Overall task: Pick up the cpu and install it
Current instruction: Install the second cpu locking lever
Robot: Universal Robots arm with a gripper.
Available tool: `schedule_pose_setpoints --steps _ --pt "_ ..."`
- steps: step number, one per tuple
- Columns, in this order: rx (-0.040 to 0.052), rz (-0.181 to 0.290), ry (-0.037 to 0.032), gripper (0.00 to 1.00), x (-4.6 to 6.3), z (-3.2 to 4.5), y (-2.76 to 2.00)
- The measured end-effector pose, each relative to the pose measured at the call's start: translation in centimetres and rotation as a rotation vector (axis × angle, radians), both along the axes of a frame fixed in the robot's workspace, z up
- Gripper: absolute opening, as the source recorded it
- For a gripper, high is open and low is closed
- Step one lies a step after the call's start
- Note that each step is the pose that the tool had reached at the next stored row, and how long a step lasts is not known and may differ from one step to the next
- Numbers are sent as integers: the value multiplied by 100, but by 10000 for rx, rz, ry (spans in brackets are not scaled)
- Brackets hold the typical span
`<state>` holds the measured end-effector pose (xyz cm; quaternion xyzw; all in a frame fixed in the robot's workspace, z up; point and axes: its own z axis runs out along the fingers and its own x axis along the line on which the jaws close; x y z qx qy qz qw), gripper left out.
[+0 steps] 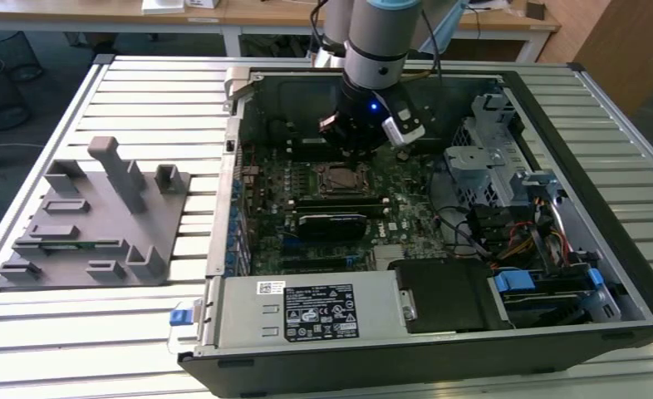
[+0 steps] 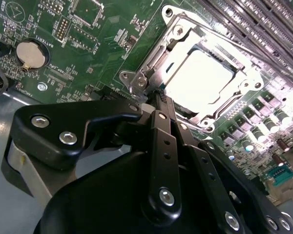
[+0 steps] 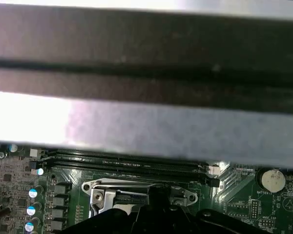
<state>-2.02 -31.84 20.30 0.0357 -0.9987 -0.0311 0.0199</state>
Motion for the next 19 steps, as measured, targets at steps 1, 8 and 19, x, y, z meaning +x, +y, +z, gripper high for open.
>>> schedule_pose_setpoints --steps 1,8,19 --pt "0 0 0 11 0 0 -8" --pt "-2 -1 0 11 -1 4 -59" --pt "-1 -1 -18 11 -7 238 -59"
